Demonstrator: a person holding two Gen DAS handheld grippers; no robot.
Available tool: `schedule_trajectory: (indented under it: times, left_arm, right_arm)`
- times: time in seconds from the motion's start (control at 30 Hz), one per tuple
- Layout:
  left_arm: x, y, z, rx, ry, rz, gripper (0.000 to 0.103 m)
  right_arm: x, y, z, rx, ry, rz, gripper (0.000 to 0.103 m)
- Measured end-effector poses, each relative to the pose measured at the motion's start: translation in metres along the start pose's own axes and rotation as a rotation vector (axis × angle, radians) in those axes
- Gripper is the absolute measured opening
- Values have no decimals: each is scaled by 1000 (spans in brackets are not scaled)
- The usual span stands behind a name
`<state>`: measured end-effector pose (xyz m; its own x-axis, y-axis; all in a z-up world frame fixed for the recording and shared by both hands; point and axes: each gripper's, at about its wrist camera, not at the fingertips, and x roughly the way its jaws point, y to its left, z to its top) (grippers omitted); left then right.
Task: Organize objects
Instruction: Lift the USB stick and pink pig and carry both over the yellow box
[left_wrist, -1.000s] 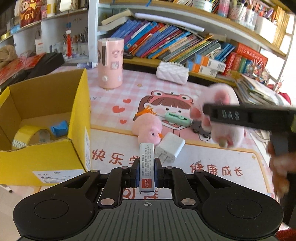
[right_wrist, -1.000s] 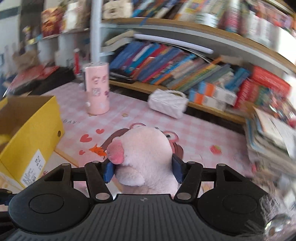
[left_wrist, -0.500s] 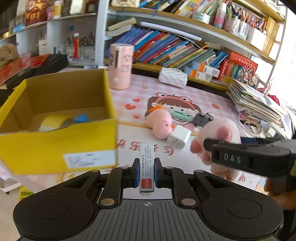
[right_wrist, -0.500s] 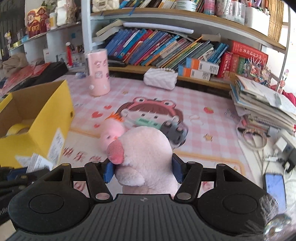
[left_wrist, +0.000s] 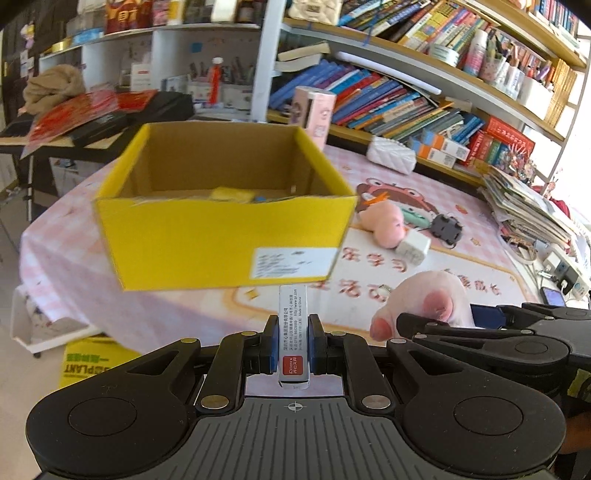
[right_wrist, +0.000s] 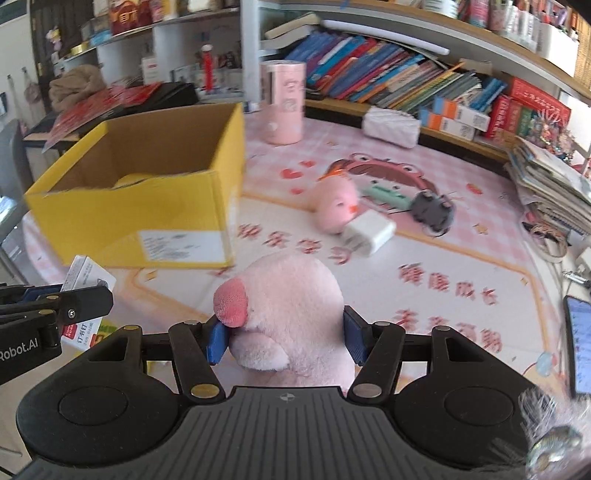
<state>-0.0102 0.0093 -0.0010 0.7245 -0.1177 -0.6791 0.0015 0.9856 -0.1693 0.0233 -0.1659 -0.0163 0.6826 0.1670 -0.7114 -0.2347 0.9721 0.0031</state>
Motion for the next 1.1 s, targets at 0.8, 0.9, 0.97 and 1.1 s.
schedule_trajectory:
  times: [0.8, 0.9, 0.97, 1.1]
  left_arm:
    - [-50, 79, -25, -35, -40, 51, 13]
    - [-52, 81, -25, -34, -46, 46, 13]
    - [-52, 81, -24, -31, -49, 41, 13]
    - [-54, 81, -24, -26, -56, 31, 13]
  right_arm:
    - [-15, 100, -23, -55, 29, 92, 58]
    - [-16, 103, -23, -56, 26, 87, 58]
    - [-17, 103, -23, -55, 26, 86, 58]
    - [-20, 103, -21, -49, 22, 75, 58]
